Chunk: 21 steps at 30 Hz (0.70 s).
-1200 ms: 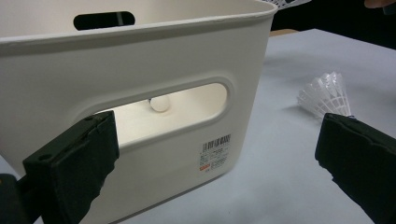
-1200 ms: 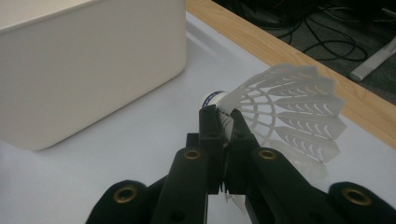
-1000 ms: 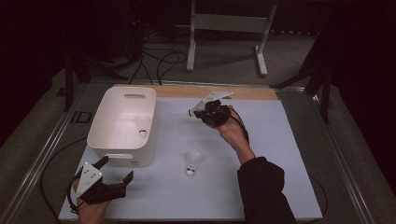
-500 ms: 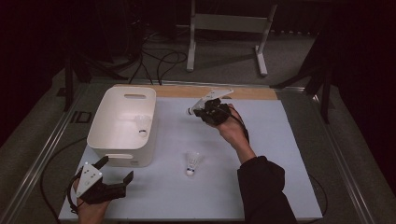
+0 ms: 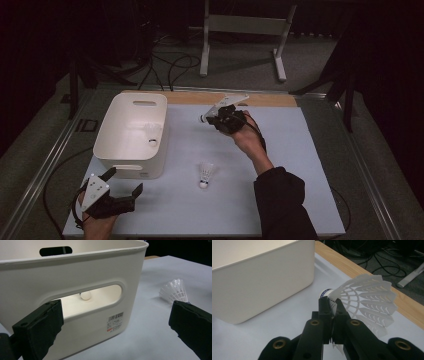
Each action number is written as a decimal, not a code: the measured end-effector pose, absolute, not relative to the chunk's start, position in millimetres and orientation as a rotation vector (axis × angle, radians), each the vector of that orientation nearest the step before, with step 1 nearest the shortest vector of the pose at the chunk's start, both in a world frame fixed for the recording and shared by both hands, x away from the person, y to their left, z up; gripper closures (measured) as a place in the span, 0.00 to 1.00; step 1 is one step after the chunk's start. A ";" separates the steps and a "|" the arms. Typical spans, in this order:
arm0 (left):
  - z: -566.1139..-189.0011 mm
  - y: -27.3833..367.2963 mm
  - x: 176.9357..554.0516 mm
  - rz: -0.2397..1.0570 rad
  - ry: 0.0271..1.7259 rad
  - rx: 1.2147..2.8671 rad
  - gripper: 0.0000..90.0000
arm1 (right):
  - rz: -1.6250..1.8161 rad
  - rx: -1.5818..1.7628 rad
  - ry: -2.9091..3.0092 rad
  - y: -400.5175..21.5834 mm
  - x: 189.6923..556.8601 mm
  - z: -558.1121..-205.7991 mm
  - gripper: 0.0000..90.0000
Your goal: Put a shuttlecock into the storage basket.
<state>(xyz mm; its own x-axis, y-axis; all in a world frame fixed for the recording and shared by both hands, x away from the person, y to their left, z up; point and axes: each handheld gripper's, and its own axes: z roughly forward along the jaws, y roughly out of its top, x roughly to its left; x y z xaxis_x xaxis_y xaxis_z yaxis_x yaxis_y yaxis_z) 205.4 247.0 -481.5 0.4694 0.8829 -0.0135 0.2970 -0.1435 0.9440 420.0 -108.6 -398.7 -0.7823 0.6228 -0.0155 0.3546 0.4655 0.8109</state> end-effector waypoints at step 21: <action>-481.4 247.0 205.3 0.709 1.022 1.688 0.00 | 1.204 0.807 2.394 -106.7 418.2 -385.9 0.98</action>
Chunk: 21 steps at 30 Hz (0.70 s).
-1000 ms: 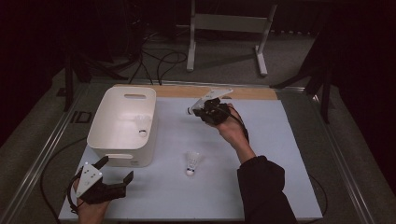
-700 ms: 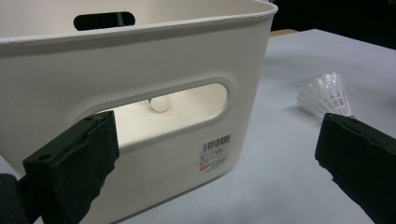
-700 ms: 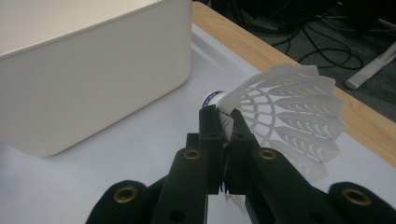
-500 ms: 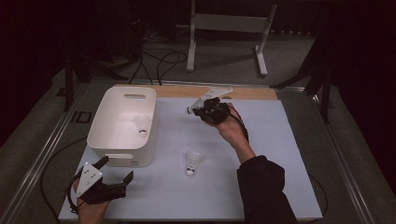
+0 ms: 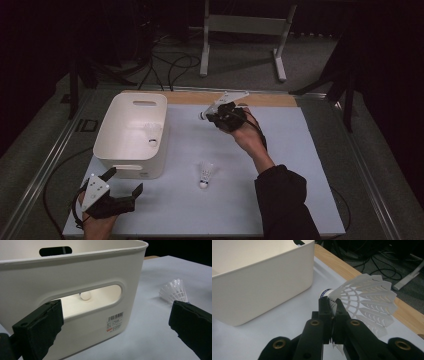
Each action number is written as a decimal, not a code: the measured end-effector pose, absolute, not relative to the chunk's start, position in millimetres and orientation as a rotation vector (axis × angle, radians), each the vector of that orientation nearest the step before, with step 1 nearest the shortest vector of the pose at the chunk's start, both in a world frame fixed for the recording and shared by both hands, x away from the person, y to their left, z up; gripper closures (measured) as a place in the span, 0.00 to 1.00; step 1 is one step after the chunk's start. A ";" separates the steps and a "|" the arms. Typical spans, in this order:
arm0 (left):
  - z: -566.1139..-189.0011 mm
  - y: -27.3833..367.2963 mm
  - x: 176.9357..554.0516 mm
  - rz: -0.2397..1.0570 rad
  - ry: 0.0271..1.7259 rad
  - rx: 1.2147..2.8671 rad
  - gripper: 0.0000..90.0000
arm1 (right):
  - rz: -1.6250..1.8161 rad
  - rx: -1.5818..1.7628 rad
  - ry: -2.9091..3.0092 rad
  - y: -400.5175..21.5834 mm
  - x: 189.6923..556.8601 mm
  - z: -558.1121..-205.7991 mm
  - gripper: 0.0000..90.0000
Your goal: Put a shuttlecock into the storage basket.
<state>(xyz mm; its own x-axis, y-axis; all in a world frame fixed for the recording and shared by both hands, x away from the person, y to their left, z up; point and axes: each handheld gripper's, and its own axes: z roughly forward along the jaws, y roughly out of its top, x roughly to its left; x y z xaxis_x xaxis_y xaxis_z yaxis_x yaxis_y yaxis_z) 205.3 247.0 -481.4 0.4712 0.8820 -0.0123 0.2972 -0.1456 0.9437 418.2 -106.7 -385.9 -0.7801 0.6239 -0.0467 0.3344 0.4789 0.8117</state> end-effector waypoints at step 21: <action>-481.3 247.0 205.2 0.709 1.021 1.689 0.00 | 1.222 0.794 2.384 -101.6 415.4 -377.8 0.98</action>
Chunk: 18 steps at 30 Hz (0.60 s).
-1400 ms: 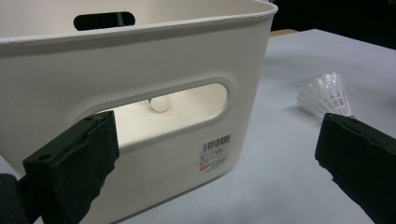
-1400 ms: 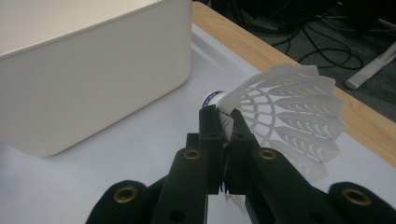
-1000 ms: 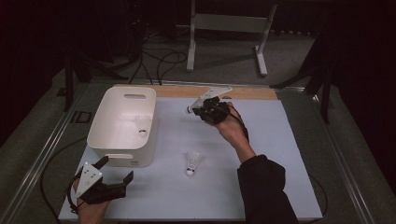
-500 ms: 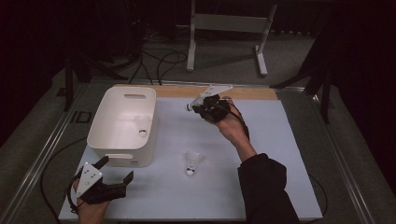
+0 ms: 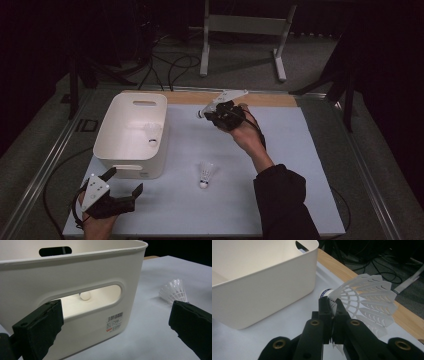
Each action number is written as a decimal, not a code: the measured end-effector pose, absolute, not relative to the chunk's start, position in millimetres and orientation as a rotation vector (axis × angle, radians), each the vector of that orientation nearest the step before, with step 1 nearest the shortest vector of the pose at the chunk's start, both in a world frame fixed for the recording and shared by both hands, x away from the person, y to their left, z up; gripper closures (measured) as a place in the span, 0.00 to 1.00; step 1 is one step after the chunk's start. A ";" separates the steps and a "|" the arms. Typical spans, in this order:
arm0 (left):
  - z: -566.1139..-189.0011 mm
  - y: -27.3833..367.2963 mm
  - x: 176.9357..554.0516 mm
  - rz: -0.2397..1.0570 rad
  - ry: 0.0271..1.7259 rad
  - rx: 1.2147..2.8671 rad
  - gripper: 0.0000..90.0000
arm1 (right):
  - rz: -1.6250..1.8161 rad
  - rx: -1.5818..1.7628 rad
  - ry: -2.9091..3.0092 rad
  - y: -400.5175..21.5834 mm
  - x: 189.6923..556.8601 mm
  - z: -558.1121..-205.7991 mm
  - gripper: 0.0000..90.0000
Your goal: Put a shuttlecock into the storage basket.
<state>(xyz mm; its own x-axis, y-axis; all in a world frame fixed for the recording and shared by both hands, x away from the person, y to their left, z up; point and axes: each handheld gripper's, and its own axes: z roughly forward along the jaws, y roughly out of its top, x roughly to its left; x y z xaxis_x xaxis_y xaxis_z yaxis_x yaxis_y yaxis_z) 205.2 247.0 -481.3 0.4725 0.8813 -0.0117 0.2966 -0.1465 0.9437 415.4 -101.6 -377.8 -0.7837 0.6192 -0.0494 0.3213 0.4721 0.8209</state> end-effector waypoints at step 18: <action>-481.2 247.0 205.1 0.708 1.020 1.690 0.00 | 1.251 0.765 2.381 -94.1 413.0 -372.3 0.98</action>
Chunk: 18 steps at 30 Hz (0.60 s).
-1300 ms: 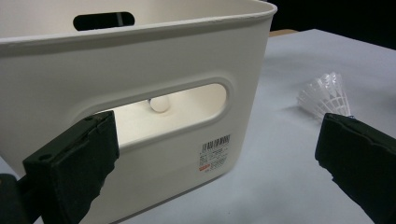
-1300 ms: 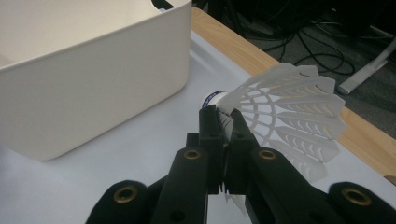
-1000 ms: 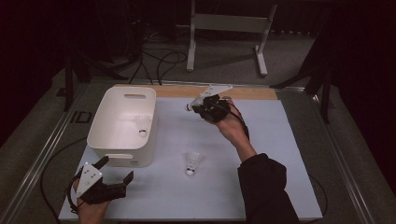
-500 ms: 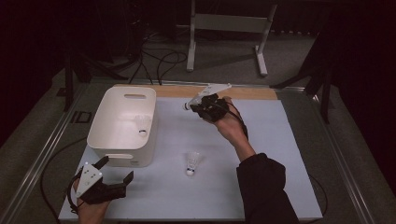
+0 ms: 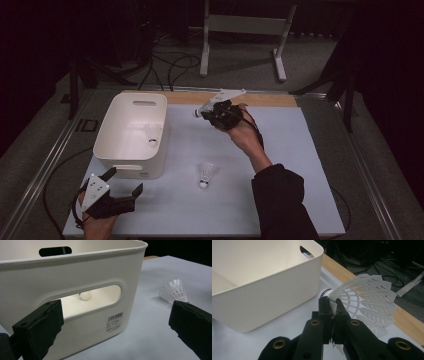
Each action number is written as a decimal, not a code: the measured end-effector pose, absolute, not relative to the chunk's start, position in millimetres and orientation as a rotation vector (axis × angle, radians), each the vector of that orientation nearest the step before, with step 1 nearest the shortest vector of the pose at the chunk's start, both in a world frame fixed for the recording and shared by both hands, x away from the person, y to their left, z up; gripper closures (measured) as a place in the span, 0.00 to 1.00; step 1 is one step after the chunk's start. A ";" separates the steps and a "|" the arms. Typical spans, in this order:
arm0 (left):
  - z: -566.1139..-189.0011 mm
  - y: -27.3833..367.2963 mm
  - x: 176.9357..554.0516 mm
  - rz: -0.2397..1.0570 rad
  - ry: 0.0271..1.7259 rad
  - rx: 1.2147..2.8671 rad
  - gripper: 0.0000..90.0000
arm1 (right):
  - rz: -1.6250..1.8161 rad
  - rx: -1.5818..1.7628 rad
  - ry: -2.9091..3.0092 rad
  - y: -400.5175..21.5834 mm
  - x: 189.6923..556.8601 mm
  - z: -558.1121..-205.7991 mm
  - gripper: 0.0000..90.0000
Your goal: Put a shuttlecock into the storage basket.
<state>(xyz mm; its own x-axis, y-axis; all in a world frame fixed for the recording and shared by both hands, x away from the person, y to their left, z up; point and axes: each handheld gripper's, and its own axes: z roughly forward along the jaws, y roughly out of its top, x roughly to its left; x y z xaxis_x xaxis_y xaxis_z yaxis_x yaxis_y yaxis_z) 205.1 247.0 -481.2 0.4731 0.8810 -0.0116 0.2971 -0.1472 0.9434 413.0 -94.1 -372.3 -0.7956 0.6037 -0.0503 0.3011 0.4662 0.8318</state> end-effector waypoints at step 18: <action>-481.1 247.1 205.1 0.708 1.020 1.691 0.00 | 1.279 0.745 2.377 -85.6 409.6 -365.2 0.98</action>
